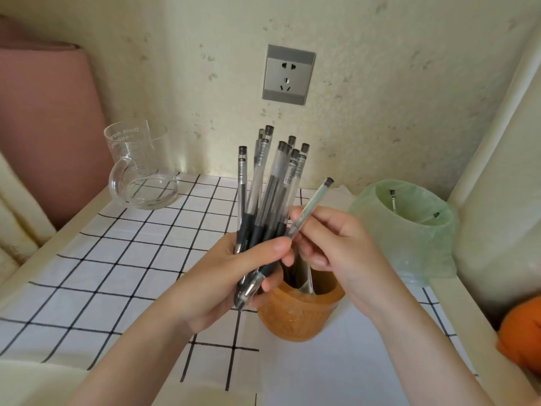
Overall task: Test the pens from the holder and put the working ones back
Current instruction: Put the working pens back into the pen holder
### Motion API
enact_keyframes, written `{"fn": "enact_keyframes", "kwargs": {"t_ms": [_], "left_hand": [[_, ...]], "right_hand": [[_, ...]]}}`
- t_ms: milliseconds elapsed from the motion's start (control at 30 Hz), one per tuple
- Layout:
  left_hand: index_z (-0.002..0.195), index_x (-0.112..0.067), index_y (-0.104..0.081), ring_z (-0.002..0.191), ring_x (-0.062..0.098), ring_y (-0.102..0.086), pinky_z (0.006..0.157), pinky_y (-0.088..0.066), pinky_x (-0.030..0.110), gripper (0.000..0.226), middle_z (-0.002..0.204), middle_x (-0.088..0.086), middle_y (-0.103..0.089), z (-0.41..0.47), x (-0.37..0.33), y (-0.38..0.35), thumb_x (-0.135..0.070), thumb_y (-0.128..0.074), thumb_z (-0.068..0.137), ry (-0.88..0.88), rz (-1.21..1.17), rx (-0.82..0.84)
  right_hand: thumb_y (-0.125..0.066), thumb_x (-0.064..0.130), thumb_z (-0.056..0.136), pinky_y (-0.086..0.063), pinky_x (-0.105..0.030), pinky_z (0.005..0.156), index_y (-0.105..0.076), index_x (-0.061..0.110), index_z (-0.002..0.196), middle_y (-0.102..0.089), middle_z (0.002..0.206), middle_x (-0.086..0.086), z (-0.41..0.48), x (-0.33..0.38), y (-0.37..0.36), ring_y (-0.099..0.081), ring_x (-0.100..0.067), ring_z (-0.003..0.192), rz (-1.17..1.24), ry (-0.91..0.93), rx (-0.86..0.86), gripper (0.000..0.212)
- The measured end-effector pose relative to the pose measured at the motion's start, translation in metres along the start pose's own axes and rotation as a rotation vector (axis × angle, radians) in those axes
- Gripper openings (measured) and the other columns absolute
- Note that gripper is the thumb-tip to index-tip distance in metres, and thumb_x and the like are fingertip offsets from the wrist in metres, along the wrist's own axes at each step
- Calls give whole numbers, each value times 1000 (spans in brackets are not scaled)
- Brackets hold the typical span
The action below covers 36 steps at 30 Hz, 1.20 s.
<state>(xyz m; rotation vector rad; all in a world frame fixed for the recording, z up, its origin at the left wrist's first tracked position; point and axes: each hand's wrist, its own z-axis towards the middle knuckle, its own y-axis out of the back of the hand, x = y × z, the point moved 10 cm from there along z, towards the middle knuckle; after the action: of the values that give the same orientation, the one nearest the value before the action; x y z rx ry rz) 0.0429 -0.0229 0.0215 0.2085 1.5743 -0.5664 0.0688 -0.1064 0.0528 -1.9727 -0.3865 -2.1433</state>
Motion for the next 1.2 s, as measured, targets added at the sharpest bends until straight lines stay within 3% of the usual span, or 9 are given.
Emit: {"fn": "enact_keyframes", "kwargs": {"t_ms": [133, 367, 467, 567, 700, 867, 1000, 1100, 1200], "left_hand": [[80, -8, -62, 44, 2, -40, 39, -33, 12, 23, 58, 1, -51, 0, 0, -2, -30, -59, 83, 10, -48, 4], [93, -4, -66, 52, 9, -46, 40, -34, 16, 35, 81, 18, -52, 3, -3, 4, -36, -58, 81, -40, -15, -93], [95, -3, -65, 45, 12, -44, 38, -36, 17, 33, 66, 15, -53, 2, -5, 10, -35, -58, 87, -55, 32, -184], [98, -2, -63, 41, 10, -51, 37, -39, 19, 28, 61, 5, -63, 0, -8, 15, -26, -53, 87, -67, 69, -257], [107, -8, -57, 72, 17, -71, 43, -49, 23, 25, 91, 5, -73, -3, -8, 26, -25, -49, 90, -54, 3, -314], [102, -4, -59, 55, 12, -61, 45, -48, 23, 26, 69, 0, -67, -7, -14, 40, -23, -56, 86, -94, 73, -399], [86, -12, -66, 47, 12, -51, 46, -45, 21, 23, 56, 2, -57, -4, -10, 36, -33, -60, 80, -86, 103, -379], [82, -13, -69, 48, 10, -47, 44, -41, 19, 22, 57, 5, -52, -1, -9, 29, -34, -63, 78, -90, 57, -312], [84, -15, -70, 52, 9, -47, 44, -39, 18, 22, 62, 4, -54, 1, -8, 23, -36, -64, 78, -97, 8, -244]], "right_hand": [[-61, 31, 80, -25, -12, 38, -69, 14, 82, -44, 49, 4, 1, -1, 1, -33, -4, 40, -25, -3, -8, 19], [-58, 10, 90, -33, -10, 41, -66, 10, 81, -48, 46, 8, -1, 3, 13, -42, -1, 36, 6, 55, -195, 12], [-55, 12, 92, -40, -18, 48, -61, 8, 81, -49, 45, 11, -1, 5, 12, -45, -1, 38, -3, 89, -256, 13], [-54, 12, 93, -40, -15, 49, -59, 6, 82, -48, 45, 13, -5, 11, 14, -47, -1, 38, -86, 170, -328, 13], [-49, 12, 95, -32, -15, 42, -54, 10, 78, -43, 49, 8, -9, 22, 31, -39, -7, 41, -24, 253, -426, 18], [-59, 27, 88, -38, -13, 55, -66, 22, 82, -58, 57, 15, 0, 8, 34, -52, -1, 53, -456, 97, -303, 11], [-61, 46, 83, -34, -15, 50, -70, 27, 79, -54, 55, 11, -5, 2, 24, -48, -2, 51, -749, 68, -268, 22], [-60, 39, 85, -36, -16, 50, -68, 25, 76, -56, 55, 9, -8, 18, 34, -49, -4, 51, -637, 173, -375, 18], [-56, 25, 92, -35, -9, 52, -68, 19, 80, -55, 52, 18, -8, 25, 35, -50, -1, 50, -393, 226, -376, 18]]}}
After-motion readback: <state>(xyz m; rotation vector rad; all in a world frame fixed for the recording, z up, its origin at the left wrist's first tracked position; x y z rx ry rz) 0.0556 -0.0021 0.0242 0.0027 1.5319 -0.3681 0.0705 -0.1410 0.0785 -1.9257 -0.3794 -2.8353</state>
